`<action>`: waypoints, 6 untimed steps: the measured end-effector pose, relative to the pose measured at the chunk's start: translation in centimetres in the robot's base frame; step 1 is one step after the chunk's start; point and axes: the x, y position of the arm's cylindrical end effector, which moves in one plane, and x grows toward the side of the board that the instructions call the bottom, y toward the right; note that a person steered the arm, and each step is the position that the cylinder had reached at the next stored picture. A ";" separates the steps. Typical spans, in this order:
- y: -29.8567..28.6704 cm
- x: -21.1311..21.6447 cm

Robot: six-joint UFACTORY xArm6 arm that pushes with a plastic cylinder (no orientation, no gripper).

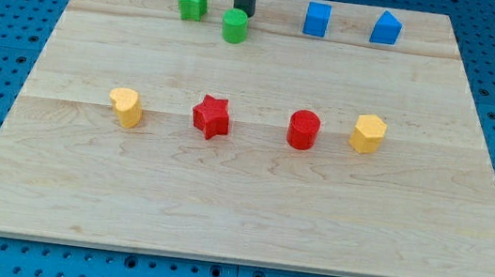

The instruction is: Push the green circle diagonally towards the bottom right side of the green star

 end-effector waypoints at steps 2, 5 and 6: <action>3.3 0.9; 1.2 2.2; 4.2 -2.7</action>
